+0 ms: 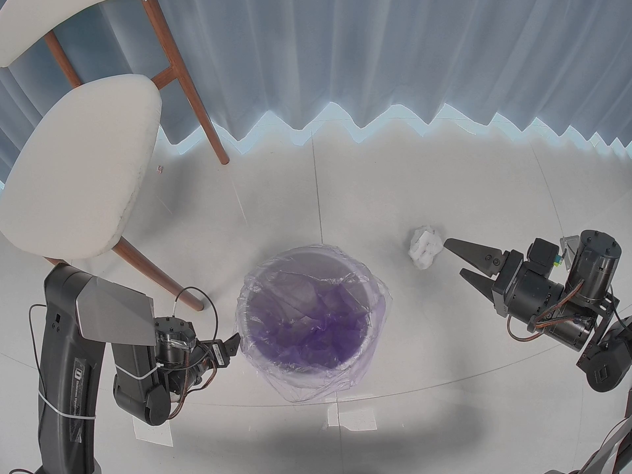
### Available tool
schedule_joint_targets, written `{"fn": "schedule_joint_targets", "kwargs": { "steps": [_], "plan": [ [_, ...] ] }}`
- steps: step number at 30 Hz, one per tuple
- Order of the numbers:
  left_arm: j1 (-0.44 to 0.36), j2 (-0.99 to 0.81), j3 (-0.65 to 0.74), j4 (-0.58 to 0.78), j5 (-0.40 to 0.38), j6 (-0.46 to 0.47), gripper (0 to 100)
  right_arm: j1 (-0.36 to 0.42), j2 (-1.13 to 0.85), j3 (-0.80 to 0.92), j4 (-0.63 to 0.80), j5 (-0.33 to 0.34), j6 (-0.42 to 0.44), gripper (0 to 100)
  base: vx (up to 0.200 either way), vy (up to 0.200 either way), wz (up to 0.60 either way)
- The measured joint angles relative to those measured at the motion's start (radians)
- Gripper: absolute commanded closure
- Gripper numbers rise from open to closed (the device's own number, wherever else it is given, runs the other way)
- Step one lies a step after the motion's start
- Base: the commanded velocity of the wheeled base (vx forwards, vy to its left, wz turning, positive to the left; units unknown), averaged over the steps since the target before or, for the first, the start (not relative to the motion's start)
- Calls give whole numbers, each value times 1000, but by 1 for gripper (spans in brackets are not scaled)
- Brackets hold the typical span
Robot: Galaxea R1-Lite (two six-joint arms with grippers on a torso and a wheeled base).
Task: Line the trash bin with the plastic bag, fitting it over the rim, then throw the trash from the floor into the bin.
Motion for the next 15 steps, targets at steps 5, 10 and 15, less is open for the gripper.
{"fn": "schedule_joint_targets", "kwargs": {
  "steps": [5,10,15],
  "plan": [
    [-10,-14,53,-3,16,42,0,0,0,1,0,0,-1,0,0,0,0],
    [-19,-79,126,-3,23,66,0,0,-1,1,-1,0,-3,0,0,0,0],
    [-33,-172,176,-4,26,72,0,0,-2,1,-1,-1,-4,0,0,0,0]
  ]
}}
